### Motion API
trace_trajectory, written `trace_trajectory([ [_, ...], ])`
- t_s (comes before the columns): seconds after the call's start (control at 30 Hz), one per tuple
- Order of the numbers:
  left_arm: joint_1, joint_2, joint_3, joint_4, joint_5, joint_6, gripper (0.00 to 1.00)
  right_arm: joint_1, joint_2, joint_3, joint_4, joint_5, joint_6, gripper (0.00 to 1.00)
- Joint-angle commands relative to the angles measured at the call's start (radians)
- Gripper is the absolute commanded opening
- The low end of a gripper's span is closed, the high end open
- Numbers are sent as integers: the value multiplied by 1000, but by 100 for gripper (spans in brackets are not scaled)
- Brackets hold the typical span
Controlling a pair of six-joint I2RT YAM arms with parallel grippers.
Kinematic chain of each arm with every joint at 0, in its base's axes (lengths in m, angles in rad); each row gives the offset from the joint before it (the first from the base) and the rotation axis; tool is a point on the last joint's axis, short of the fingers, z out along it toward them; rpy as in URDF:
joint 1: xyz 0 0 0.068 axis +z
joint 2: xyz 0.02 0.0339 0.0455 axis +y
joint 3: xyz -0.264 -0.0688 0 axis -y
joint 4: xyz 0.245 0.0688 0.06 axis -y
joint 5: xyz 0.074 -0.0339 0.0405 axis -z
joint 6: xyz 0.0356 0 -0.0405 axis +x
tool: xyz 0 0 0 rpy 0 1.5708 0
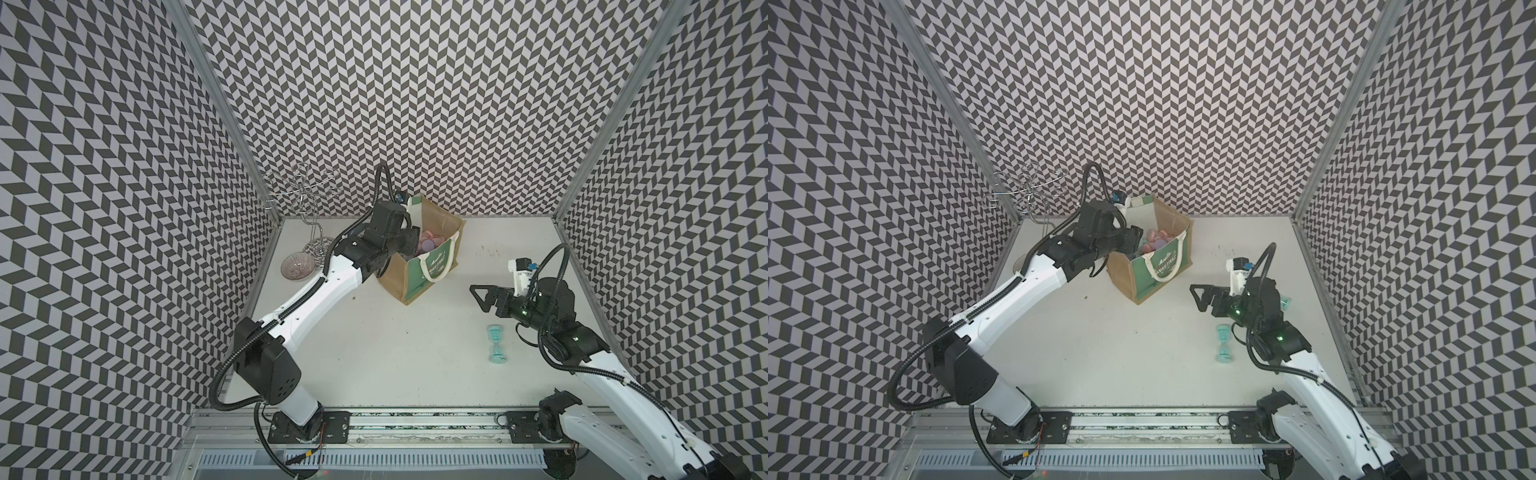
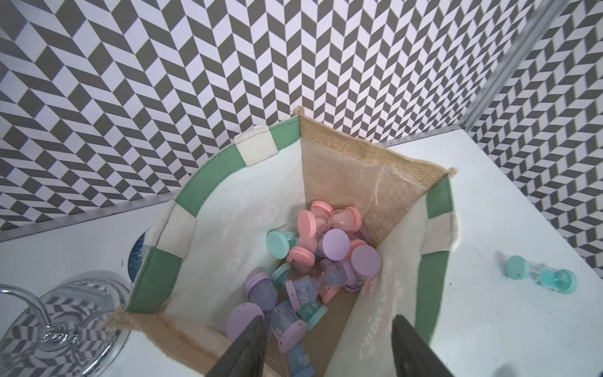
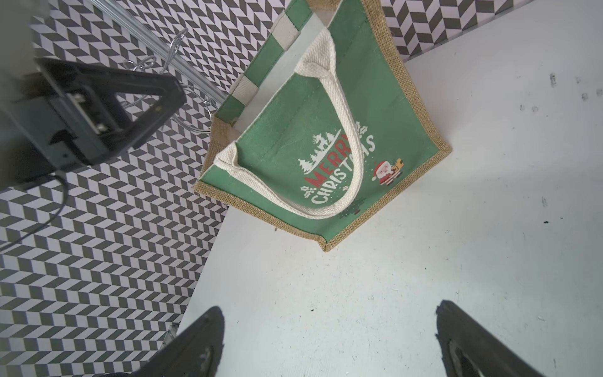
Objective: Put the hourglass into the canvas bag
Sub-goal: Place the hourglass in the canvas bag, then pick up the hourglass from the center of the board.
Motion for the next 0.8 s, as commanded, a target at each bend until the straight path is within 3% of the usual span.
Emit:
trace_trajectory([
  [0.0, -62, -69, -59, 87, 36, -23, 63, -5, -33, 40, -75, 71, -4, 99],
  [0.43, -305, -187, -254, 178, 18, -112, 66, -4, -86, 29, -311, 276, 53, 99],
  [0.77, -346, -259, -479, 314, 58, -159, 69, 17, 129, -43, -268, 292, 47, 94],
])
